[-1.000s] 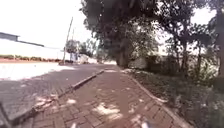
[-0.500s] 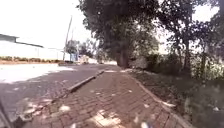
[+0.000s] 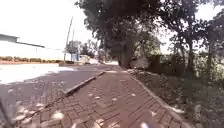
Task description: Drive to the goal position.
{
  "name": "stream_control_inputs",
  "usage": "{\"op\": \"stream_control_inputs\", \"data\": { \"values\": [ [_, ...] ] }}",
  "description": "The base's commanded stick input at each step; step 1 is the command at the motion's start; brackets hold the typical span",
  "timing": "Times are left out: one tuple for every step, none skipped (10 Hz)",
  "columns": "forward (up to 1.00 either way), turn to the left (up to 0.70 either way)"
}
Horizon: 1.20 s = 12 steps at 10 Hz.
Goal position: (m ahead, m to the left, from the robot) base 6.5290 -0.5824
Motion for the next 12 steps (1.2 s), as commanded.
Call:
{"op": "stream_control_inputs", "data": {
  "values": [
    [0.50,0.00],
    [0.50,0.00],
    [0.50,0.00],
    [0.50,0.00],
    [0.50,0.00],
    [0.50,0.00],
    [0.50,0.00],
    [0.50,0.00],
    [0.50,0.00],
    [0.50,0.00],
    [0.50,0.00],
    [0.50,0.00]
  ]
}}
